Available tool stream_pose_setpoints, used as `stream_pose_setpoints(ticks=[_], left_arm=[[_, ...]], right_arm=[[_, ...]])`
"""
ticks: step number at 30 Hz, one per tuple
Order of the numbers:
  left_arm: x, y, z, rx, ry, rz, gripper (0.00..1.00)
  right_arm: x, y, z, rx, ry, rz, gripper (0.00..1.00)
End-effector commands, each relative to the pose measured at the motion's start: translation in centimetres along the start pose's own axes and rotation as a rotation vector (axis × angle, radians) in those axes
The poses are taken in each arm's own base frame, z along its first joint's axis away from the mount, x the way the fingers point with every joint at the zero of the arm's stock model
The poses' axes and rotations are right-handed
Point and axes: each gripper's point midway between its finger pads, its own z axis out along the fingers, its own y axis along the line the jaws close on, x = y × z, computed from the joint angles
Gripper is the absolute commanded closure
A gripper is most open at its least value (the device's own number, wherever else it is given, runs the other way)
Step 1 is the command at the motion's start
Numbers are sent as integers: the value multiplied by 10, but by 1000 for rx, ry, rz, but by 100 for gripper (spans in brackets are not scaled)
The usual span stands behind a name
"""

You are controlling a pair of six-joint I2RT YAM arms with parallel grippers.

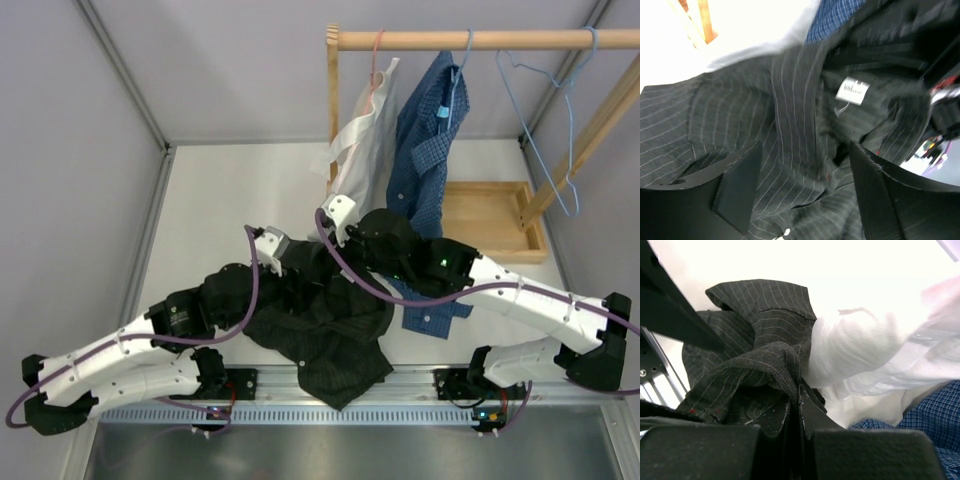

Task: Place the shirt on the hanger

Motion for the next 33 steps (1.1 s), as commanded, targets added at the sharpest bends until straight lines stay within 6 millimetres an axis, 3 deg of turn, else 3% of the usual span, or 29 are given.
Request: stream_pose_setpoints(ticks=[1, 6, 8, 10, 11, 13, 14, 15, 18, 19, 23, 24, 25, 26, 27, 28, 29, 32, 33], left_arm=[[-6, -7, 6, 60, -61, 57, 32], [-9, 3, 17, -5, -95, 85, 45], [-9, 1, 22, -2, -90, 93, 74], [-9, 1, 24, -11, -87, 87, 95], [-9, 1, 26, -13, -87, 86, 100], [-10, 4, 25, -28, -95, 77, 100], [-10, 4, 24, -27, -97, 74, 100], [-14, 4, 20, -26, -113, 69, 100], [-15, 7, 13, -28, -125, 51, 100], [-17, 11, 9, -43, -134, 31, 100], [-14, 25, 3, -129, -101, 12, 100], [-7, 32, 1, -166, -72, 7, 100], [-7, 36, 1, -191, -64, 3, 100], [-9, 43, -2, -233, -72, 0, 100], [-14, 44, -5, -250, -82, -16, 100], [-12, 51, -9, -287, -64, -10, 100], [-22, 59, -15, -343, -87, -16, 100], [-21, 71, -22, -427, -65, 2, 100], [-23, 72, -24, -428, -65, 8, 100]], right_arm=[[-12, -6, -2, 13, -10, 74, 100], [-13, 0, -3, -20, -11, 94, 100], [-14, 0, -5, -23, -17, 100, 100], [-16, -2, -7, -18, -24, 109, 100], [-17, -2, -9, -19, -30, 114, 99], [-19, -1, -13, -27, -41, 129, 86], [-21, -1, -15, -25, -48, 138, 66], [-24, -4, -21, -14, -66, 146, 58], [-36, -17, -40, 44, -118, 191, 45], [-43, -29, -57, 98, -153, 223, 43], [-76, -78, -116, 304, -266, 225, 9], [-90, -106, -139, 445, -297, 229, 5], [-81, -124, -149, 540, -233, 187, 1], [-76, -157, -163, 665, -196, 204, 1], [-83, -175, -172, 709, -190, 227, 0], [-77, -194, -182, 763, -161, 238, 1], [-62, -228, -205, 886, -115, 258, 1], [-58, -255, -250, 1018, -142, 288, 0], [-62, -254, -261, 1017, -176, 293, 0]])
